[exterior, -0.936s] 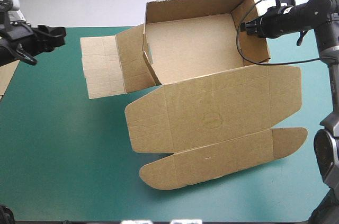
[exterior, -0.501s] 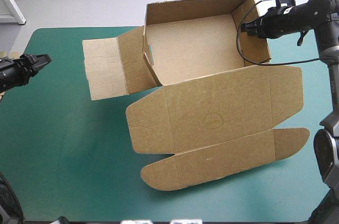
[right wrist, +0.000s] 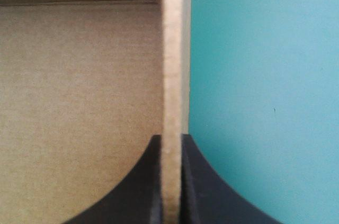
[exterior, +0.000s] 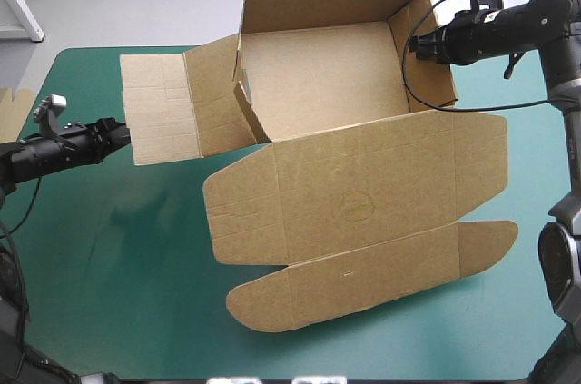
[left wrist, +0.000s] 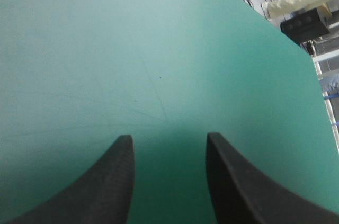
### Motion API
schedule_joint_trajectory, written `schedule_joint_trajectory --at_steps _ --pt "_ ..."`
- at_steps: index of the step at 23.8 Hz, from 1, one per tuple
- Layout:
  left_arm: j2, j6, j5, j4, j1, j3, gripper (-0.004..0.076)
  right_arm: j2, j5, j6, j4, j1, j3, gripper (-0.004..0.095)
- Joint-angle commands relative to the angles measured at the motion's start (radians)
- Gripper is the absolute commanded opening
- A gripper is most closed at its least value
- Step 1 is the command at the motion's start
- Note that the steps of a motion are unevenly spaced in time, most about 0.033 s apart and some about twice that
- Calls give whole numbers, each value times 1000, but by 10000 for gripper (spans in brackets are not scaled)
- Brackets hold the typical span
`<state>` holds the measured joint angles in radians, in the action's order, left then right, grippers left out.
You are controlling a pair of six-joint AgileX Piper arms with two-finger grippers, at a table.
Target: Fold the box
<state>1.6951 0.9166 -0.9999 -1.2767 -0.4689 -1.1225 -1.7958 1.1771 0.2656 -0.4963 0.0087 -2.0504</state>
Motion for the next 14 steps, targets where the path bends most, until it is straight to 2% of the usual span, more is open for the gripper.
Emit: schedule_joint_trajectory --at_steps 1,6,8,14 --pt "5 66 -16 -145 126 -23 314 59 -45 -11 -62 1 -35 -17" --pt "26 132 -4 -283 289 -41 314 55 -51 -15 -30 1 -35 -17" --pt "26 132 -36 -290 323 -65 314 55 -52 -23 -4 1 -35 -17" --pt "26 127 -228 -450 335 -105 314 55 -55 -29 30 1 -35 -17"
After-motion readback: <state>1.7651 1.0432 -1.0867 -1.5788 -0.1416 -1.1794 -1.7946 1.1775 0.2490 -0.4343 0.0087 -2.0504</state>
